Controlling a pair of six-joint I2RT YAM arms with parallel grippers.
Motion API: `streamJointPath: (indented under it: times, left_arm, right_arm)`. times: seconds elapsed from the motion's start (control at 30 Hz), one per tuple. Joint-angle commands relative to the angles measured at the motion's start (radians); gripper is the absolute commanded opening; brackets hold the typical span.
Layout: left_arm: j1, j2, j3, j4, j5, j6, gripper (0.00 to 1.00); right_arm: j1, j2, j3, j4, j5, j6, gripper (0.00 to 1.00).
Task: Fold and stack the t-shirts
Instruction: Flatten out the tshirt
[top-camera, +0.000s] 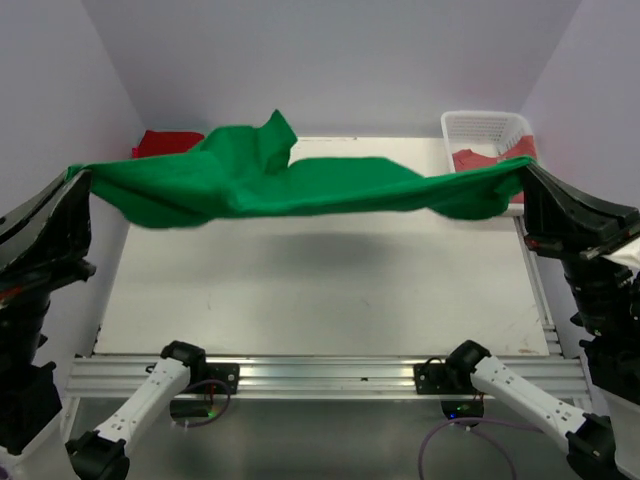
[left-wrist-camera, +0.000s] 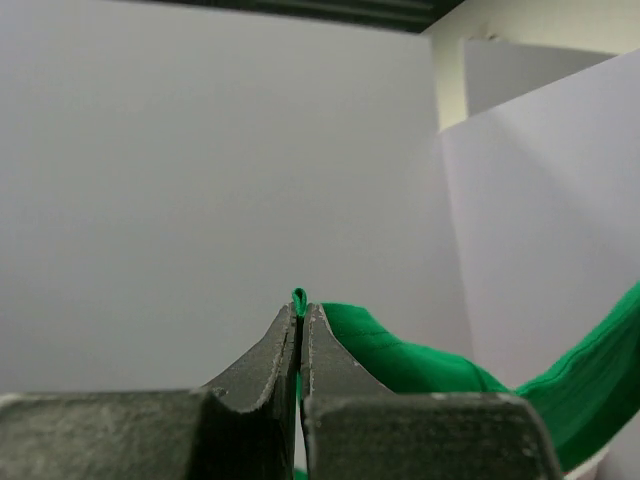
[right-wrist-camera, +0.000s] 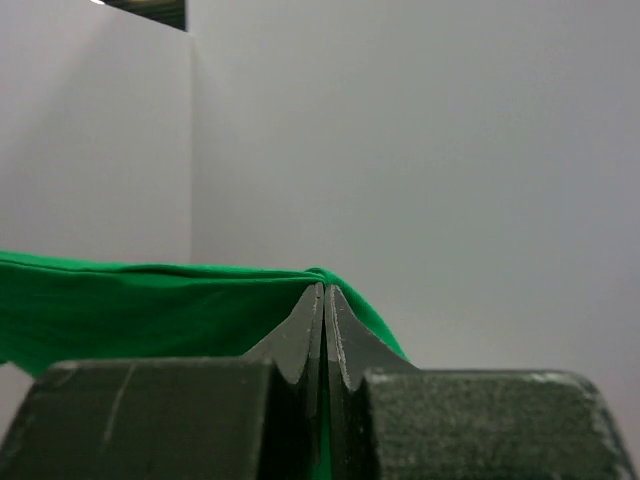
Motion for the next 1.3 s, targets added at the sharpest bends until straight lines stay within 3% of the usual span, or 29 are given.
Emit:
streamJointPath:
  times: [0.0,0.1,0.37,0.5,0.67,0.83,1.0,1.27]
  left_arm:
    - [0.001,0.051,0.038,-0.054,0.179,-0.097,0.0]
    - [0.009,0.067,0.037,-0.014,0.19,-0.105,0.0]
    - [0.009,0.281,-0.172,0.093,-0.243,0.005,0.0]
    - [0.027,0.428,-0.287,0.173,-0.326,0.025,0.0]
    - [0.156,0.639,-0.397,0.269,-0.248,-0.05,0.0]
    - [0.192,0.853,-0.439,0.323,-0.26,-0.054,0.0]
    - [0.202,1.002,-0.391,0.334,-0.277,-0.05,0.0]
    - [0.222,1.153,-0.31,0.379,-0.281,-0.062,0.0]
  right_arm:
    - [0.001,0.022,-0.011,-0.059,-0.18,0.086,0.0]
    - [0.001,0.052,-0.014,-0.026,-0.079,0.095,0.0]
    - [0.003,0.409,0.076,-0.136,0.55,0.132,0.0]
    - [-0.006,0.593,0.049,-0.148,0.702,0.146,0.0]
    - [-0.071,0.812,0.02,-0.202,0.704,0.31,0.0]
    - [-0.19,1.076,0.075,-0.263,0.675,0.408,0.0]
    - [-0.264,1.294,0.162,-0.182,0.661,0.402,0.0]
    - [-0.341,1.499,0.34,-0.104,0.633,0.349,0.0]
